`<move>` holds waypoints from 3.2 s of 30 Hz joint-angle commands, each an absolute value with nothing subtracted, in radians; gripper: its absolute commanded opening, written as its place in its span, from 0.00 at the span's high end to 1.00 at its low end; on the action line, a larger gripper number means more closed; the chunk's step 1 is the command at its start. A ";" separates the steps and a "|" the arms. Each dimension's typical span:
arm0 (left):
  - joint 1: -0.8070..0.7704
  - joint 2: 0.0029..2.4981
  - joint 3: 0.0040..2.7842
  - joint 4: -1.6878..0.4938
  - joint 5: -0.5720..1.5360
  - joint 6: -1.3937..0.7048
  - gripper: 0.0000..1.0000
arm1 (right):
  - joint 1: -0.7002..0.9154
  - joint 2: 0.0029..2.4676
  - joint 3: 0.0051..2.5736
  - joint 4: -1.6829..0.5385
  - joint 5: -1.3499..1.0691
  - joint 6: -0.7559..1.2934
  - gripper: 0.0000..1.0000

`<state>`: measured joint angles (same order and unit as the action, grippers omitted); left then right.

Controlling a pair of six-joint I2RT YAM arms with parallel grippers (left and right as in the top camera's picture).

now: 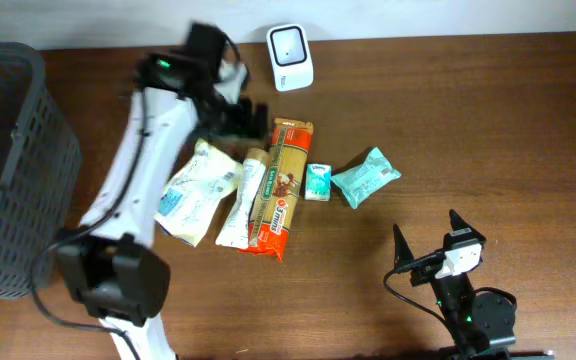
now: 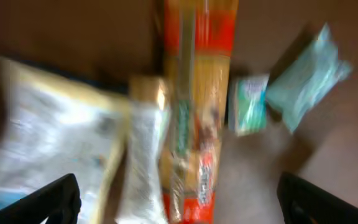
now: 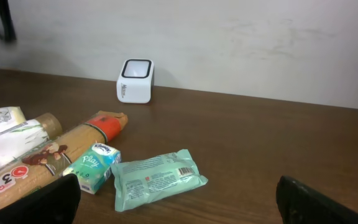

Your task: Scan the item barcode

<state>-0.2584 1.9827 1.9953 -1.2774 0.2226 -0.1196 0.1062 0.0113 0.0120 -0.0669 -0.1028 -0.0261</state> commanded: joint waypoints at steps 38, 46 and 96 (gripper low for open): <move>0.823 2.038 1.597 -0.778 -0.233 0.348 0.13 | 0.104 0.004 0.006 -0.068 -0.097 -0.019 0.01; 0.884 2.067 1.597 -0.755 -0.233 0.385 0.14 | 0.104 0.004 0.006 -0.068 -0.098 -0.019 0.01; -0.125 1.616 1.648 -1.198 0.242 0.049 1.00 | 0.104 0.004 0.006 -0.069 -0.097 -0.019 0.01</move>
